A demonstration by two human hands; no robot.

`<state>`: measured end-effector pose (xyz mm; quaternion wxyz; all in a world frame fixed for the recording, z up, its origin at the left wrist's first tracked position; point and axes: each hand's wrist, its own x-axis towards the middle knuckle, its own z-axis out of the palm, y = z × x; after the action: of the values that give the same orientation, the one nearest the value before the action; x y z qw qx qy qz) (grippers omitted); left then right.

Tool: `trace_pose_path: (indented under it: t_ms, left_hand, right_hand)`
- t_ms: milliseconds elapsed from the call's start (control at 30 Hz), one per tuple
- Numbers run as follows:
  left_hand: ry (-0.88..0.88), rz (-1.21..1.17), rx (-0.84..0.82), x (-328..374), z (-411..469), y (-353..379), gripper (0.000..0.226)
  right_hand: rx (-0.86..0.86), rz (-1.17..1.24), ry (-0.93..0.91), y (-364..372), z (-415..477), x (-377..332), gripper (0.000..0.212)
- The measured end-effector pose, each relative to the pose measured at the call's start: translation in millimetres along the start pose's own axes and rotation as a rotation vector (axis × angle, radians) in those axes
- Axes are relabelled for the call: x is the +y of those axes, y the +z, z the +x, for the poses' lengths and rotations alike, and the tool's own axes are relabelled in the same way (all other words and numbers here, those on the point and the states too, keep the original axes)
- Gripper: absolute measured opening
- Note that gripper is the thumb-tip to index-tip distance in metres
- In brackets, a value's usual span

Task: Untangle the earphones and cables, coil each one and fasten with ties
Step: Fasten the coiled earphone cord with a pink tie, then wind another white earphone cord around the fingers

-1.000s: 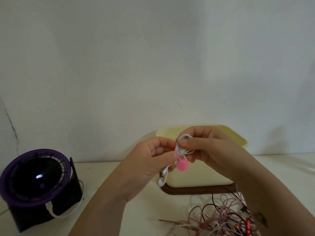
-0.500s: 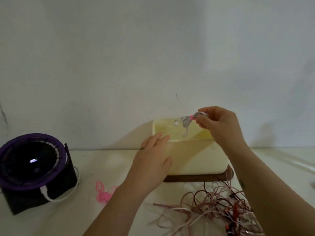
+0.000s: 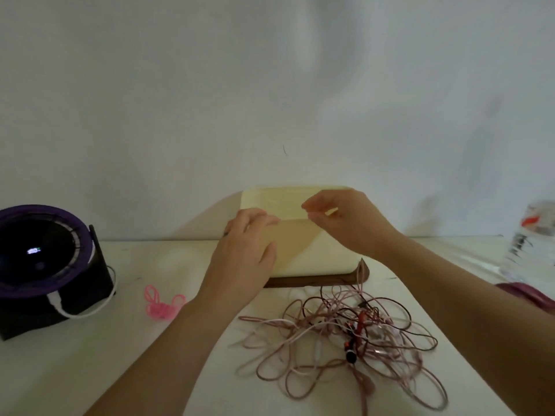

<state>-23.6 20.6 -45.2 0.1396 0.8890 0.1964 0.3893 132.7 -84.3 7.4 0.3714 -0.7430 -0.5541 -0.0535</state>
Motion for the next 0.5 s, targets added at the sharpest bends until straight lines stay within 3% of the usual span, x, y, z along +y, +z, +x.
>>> trace_pose_path:
  t_ms: [67, 133, 200, 267, 367, 500]
  left_hand:
    - [0.044, -0.105, -0.104, 5, -6, 3, 0.023]
    - [-0.001, -0.239, -0.394, 9, -15, 5, 0.014]
    - [-0.039, -0.264, -0.689, 10, -25, 6, 0.021]
    - [-0.028, -0.144, -0.846, 7, -35, 7, 0.034]
    - [0.083, 0.033, -0.84, 1, -45, 11, 0.023]
    - [0.014, -0.048, -0.631, -3, -42, 6, 0.016]
  right_hand:
    - [-0.126, -0.005, -0.031, -2, -18, 1, 0.012]
    - [-0.286, 0.019, -0.034, -3, -36, 1, 0.008]
    - [-0.452, 0.021, -0.037, -4, -53, 0, 0.005]
    - [-0.621, -0.051, -0.055, -1, -70, 0, 0.01]
    - [-0.834, -0.318, -0.149, 10, -88, 6, 0.02]
    - [-0.808, -0.469, -0.115, 12, -86, 19, 0.036]
